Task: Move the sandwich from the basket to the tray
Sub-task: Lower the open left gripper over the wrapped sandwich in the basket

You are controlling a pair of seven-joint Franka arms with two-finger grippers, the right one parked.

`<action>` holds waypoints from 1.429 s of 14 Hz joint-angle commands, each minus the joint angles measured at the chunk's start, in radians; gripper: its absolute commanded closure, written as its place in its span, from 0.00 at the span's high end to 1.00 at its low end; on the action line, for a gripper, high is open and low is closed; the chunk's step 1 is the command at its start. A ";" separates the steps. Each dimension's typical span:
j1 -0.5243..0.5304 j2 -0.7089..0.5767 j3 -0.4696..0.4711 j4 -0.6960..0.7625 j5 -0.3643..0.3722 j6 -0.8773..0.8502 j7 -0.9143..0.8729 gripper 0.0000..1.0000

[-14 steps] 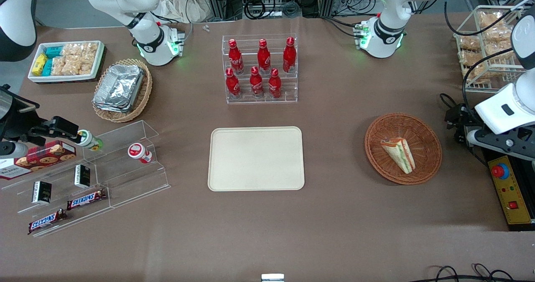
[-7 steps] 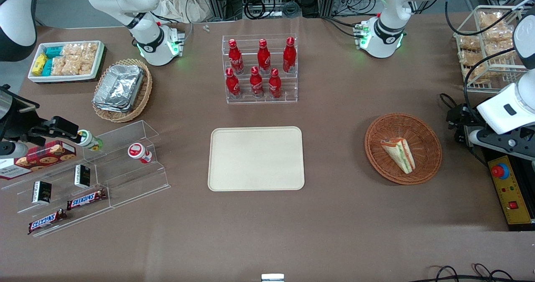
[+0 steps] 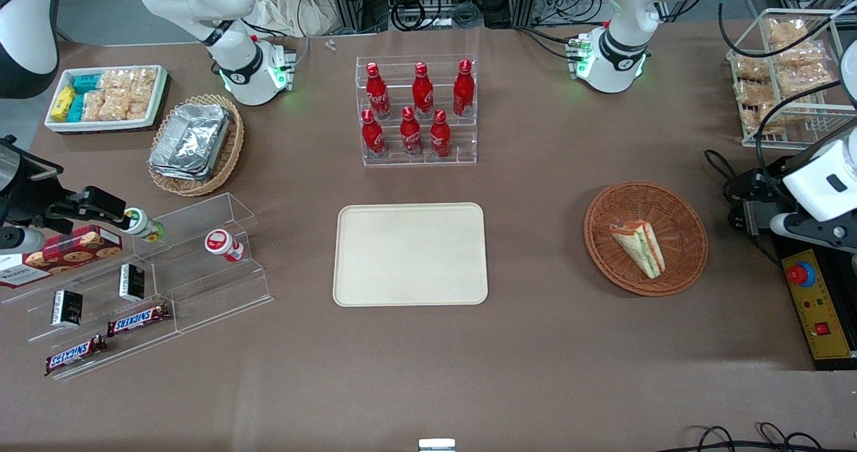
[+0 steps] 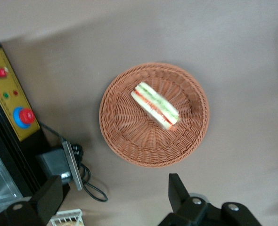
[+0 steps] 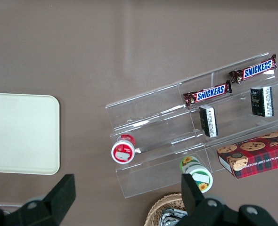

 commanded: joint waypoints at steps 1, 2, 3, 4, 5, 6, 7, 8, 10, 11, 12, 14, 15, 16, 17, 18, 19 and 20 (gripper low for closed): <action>0.007 -0.024 -0.003 -0.086 -0.011 0.058 -0.129 1.00; 0.007 -0.043 -0.003 -0.157 -0.011 0.128 -0.212 1.00; 0.007 -0.074 -0.005 -0.240 -0.011 0.205 -0.339 1.00; 0.007 -0.097 -0.005 -0.326 -0.010 0.297 -0.420 1.00; 0.007 -0.117 -0.005 -0.403 -0.010 0.371 -0.491 1.00; 0.007 -0.128 -0.005 -0.460 -0.010 0.426 -0.572 1.00; 0.007 -0.128 -0.005 -0.495 -0.010 0.465 -0.672 1.00; 0.007 -0.120 -0.005 -0.515 -0.010 0.492 -0.778 1.00; 0.000 -0.110 -0.011 -0.561 -0.008 0.561 -0.957 1.00; -0.003 -0.106 -0.011 -0.581 -0.007 0.588 -1.025 1.00; -0.004 -0.099 -0.011 -0.604 -0.008 0.614 -1.064 1.00; -0.004 -0.093 -0.011 -0.649 -0.010 0.680 -1.142 1.00; -0.005 -0.085 -0.016 -0.666 -0.010 0.704 -1.170 1.00; -0.005 -0.073 -0.026 -0.669 -0.013 0.711 -1.185 1.00; -0.005 -0.059 -0.031 -0.669 -0.013 0.723 -1.194 1.00; -0.005 -0.047 -0.036 -0.670 -0.014 0.740 -1.205 1.00; -0.005 -0.030 -0.045 -0.669 -0.014 0.755 -1.223 1.00; -0.005 -0.012 -0.066 -0.666 -0.014 0.772 -1.242 1.00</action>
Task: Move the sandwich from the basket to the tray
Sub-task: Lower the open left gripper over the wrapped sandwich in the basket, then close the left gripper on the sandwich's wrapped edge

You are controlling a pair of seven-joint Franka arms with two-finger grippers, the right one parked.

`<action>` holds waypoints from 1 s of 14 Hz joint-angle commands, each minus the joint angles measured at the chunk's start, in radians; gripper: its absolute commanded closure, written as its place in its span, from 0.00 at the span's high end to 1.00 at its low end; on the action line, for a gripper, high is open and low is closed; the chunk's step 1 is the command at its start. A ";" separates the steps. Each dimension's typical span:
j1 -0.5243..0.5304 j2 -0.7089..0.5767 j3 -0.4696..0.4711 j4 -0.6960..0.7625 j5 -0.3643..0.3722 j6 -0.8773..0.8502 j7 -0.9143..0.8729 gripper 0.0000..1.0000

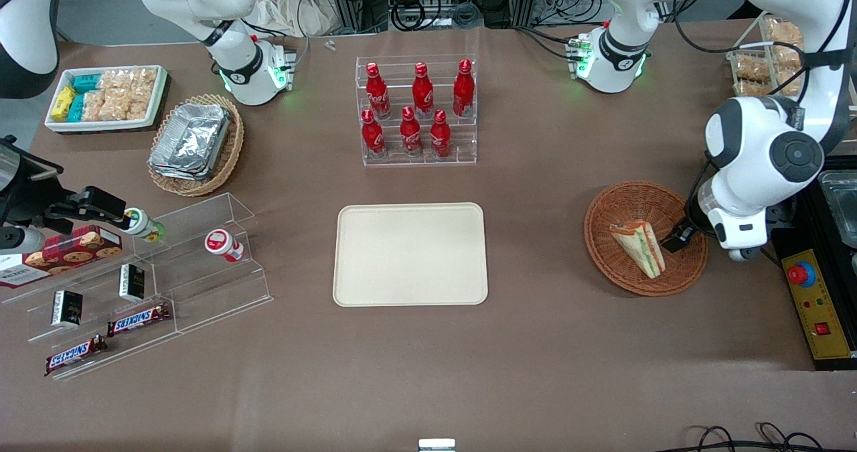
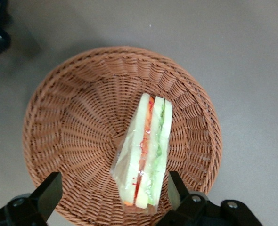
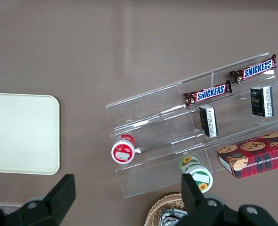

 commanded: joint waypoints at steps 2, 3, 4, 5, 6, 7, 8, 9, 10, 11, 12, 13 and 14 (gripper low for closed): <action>-0.005 0.050 -0.034 -0.010 -0.006 0.079 -0.061 1.00; -0.005 0.053 -0.032 -0.011 -0.006 0.080 -0.061 1.00; -0.002 0.054 -0.032 -0.016 -0.004 0.080 -0.061 1.00; 0.000 0.059 -0.032 -0.019 -0.004 0.085 -0.059 1.00; 0.001 0.065 -0.032 -0.031 -0.003 0.097 -0.059 1.00; 0.003 0.067 -0.032 -0.049 -0.003 0.129 -0.059 1.00; 0.006 0.070 -0.032 -0.059 -0.003 0.148 -0.059 1.00; 0.006 0.076 -0.032 -0.060 -0.003 0.149 -0.059 1.00; 0.006 0.080 -0.032 -0.059 -0.003 0.151 -0.059 1.00; 0.006 0.087 -0.032 -0.059 -0.003 0.154 -0.059 1.00; 0.006 0.096 -0.032 -0.059 -0.003 0.163 -0.059 1.00; 0.006 0.106 -0.032 -0.059 -0.003 0.177 -0.059 1.00; 0.006 0.120 -0.032 -0.059 -0.003 0.198 -0.059 1.00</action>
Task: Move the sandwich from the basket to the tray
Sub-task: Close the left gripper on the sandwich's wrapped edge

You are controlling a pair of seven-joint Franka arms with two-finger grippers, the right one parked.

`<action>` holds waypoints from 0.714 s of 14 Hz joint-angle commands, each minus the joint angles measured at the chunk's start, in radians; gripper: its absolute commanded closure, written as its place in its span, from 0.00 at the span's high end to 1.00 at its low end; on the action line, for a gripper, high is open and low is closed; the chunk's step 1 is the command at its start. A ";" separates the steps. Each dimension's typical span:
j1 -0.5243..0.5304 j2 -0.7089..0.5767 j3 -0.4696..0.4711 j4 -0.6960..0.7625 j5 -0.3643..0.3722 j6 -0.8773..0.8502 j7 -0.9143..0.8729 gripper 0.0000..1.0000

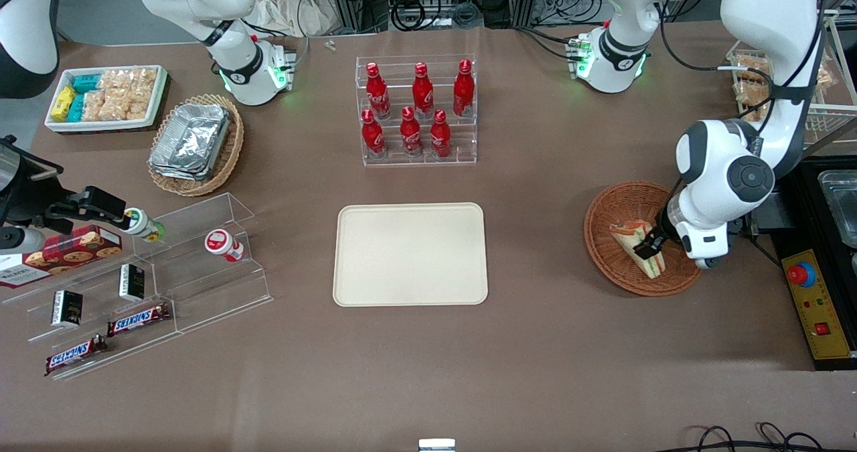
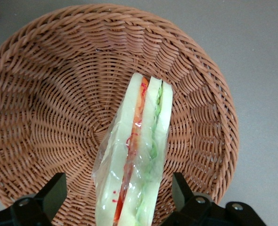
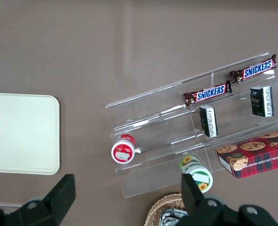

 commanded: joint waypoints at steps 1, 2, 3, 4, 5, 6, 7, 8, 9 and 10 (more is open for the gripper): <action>0.002 0.038 -0.003 -0.017 -0.001 0.084 -0.028 1.00; 0.001 0.048 -0.003 -0.016 -0.004 0.087 -0.029 1.00; 0.002 0.049 -0.003 -0.016 -0.003 0.087 -0.029 0.99; 0.001 0.049 -0.003 -0.016 -0.003 0.087 -0.029 0.87; 0.000 0.051 -0.001 -0.016 -0.003 0.087 -0.028 0.66; 0.002 0.060 -0.001 -0.016 -0.003 0.087 -0.028 0.35; -0.003 0.069 -0.001 -0.016 -0.003 0.092 -0.029 0.08; -0.006 0.066 -0.003 -0.020 -0.003 0.104 -0.029 0.00; -0.009 0.060 -0.001 -0.019 -0.003 0.102 -0.034 0.00; -0.007 0.057 -0.003 -0.017 -0.001 0.099 -0.029 0.00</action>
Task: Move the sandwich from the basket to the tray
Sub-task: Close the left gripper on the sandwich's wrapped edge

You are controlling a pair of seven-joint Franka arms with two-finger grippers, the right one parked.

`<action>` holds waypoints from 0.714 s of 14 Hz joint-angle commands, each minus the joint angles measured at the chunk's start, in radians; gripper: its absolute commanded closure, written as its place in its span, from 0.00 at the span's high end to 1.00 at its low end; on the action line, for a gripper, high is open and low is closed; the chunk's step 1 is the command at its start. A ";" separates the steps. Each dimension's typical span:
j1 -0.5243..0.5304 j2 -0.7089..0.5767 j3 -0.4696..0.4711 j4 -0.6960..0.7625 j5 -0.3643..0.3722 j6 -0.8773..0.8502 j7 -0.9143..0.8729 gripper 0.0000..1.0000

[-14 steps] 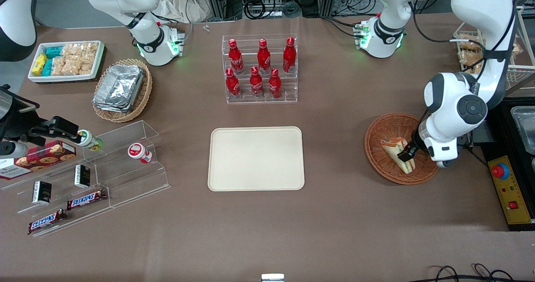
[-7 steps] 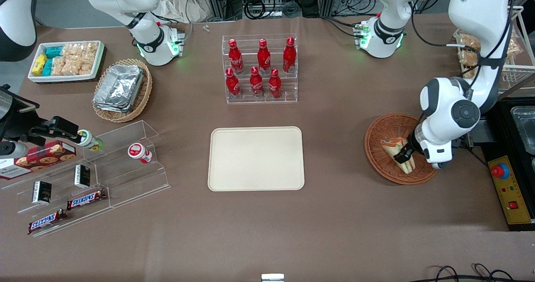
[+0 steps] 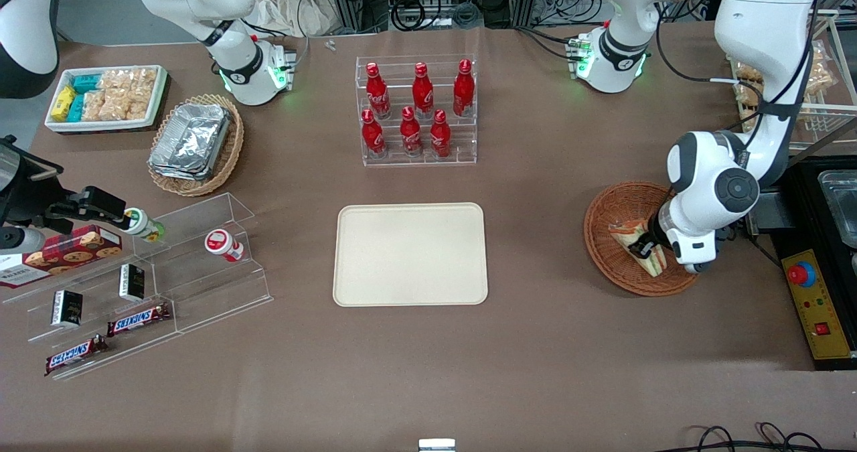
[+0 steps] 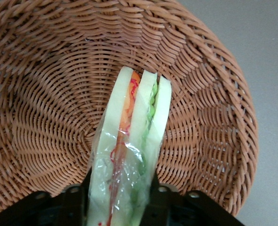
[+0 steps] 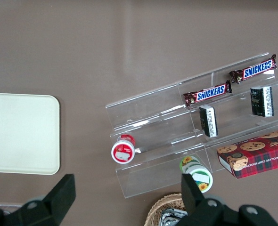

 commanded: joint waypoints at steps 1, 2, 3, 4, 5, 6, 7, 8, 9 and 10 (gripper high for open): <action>-0.004 -0.006 0.000 -0.016 0.000 0.050 -0.028 0.00; -0.006 -0.007 -0.002 -0.014 0.000 0.049 -0.032 0.00; -0.006 -0.009 -0.002 -0.011 0.000 0.046 -0.032 0.00; -0.007 -0.015 -0.002 -0.005 0.001 0.035 -0.022 0.00; -0.007 -0.023 -0.002 0.019 0.009 0.000 -0.019 0.00; -0.007 -0.029 -0.002 0.062 0.015 -0.078 -0.002 0.00; -0.007 -0.046 -0.003 0.119 0.015 -0.199 0.044 0.00; -0.007 -0.061 -0.003 0.182 0.015 -0.331 0.090 0.00; -0.007 -0.090 -0.005 0.226 0.016 -0.432 0.139 0.00; -0.007 -0.127 -0.006 0.254 0.015 -0.514 0.206 0.00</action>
